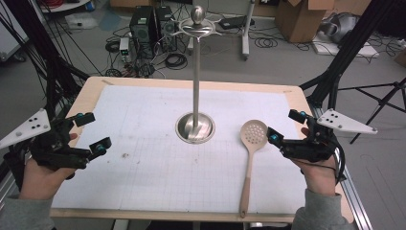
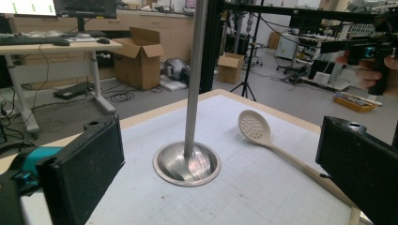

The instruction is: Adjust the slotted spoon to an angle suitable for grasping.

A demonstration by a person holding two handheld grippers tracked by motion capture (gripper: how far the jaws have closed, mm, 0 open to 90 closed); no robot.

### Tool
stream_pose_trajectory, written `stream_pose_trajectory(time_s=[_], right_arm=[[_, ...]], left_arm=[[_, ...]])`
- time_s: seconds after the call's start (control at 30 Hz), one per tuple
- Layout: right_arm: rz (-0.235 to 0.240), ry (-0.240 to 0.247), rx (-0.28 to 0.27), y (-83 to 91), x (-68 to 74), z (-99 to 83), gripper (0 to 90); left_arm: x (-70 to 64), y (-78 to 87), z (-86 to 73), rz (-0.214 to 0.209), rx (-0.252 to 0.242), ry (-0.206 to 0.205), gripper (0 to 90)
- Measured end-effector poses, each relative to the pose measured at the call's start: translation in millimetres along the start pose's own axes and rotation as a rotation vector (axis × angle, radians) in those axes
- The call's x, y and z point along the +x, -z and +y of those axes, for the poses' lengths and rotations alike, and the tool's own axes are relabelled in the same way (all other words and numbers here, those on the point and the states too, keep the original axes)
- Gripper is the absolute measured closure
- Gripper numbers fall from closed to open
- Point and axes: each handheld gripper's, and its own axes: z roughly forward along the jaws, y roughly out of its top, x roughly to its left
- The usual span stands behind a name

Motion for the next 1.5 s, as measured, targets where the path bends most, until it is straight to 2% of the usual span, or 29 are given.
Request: stream_pose_trajectory(time_s=[0.4, 0.5, 0.57, 0.6, 0.63, 0.7, 0.73, 0.77, 0.8, 0.93, 0.97, 1.0, 1.07, 1.17, 1.3, 1.5], right_arm=[[0.035, -0.002, 0.019, -8.1, 4.0, 0.1, 0.9], [0.043, -0.001, 0.029, -9.8, 3.3, -1.1, 4.0], [0.069, -0.005, 0.052, -12.4, 2.4, -3.3, 6.9], [0.073, -0.006, 0.054, -12.9, 2.3, -3.7, 8.9], [0.083, -0.008, 0.056, -12.9, 2.1, -4.2, 14.7], [0.097, -0.012, 0.05, -12.9, 2.5, -5.5, 17.9], [0.098, -0.018, 0.056, -13.1, 2.8, -5.7, 22.4], [0.098, -0.018, 0.056, -13.1, 2.8, -5.7, 22.4], [0.115, -0.016, 0.068, -13.3, 4.2, -6.9, 30.9], [0.114, -0.007, 0.078, -13.5, 5.3, -9.5, 48.3], [0.114, -0.007, 0.078, -13.5, 5.3, -9.5, 48.3], [0.11, 0.0, 0.085, -14.1, 5.1, -11.4, 57.4], [0.108, 0.018, 0.091, -14.9, 4.3, -13.4, 66.3], [0.108, 0.033, 0.094, -16.2, 3.7, -16.1, 75.3], [0.112, 0.06, 0.113, -17.9, 4.8, -18.0, 83.7], [0.121, 0.095, 0.137, -20.1, 4.7, -22.6, 89.2]], left_arm=[[-0.6, 6.5, 0.6, 0.003, -0.004, -0.001, 1.7], [-0.2, 5.7, 0.4, 0.003, -0.003, -0.001, 1.7], [-1.2, 3.6, -2.4, -0.002, -0.004, 0.011, 1.7], [-1.8, 2.8, -3.2, 0.001, -0.002, 0.006, 1.7], [-2.5, 2.3, -3.8, 0.002, -0.001, 0.006, 1.8], [-3.8, 1.3, -4.2, -0.007, -0.002, 0.004, 1.7], [-4.5, 1.2, -4.2, -0.007, 0.002, 0.003, 1.7], [-4.5, 1.2, -4.2, -0.007, 0.002, 0.003, 1.7], [-5.4, 0.9, -3.9, -0.007, 0.006, 0.001, 1.7], [-6.0, 1.3, -2.9, -0.01, 0.007, -0.005, 1.7], [-6.0, 1.3, -2.9, -0.01, 0.007, -0.005, 1.7], [-5.7, 1.2, -2.8, -0.009, 0.004, -0.004, 1.8], [-4.9, 1.1, -3.0, -0.005, 0.007, -0.007, 1.8], [-4.3, 1.0, -3.6, -0.003, 0.005, -0.005, 2.1], [-4.5, 1.8, -3.3, -0.003, 0.005, -0.005, 2.1], [-5.2, 2.1, -2.7, -0.007, 0.003, -0.009, 2.1]])
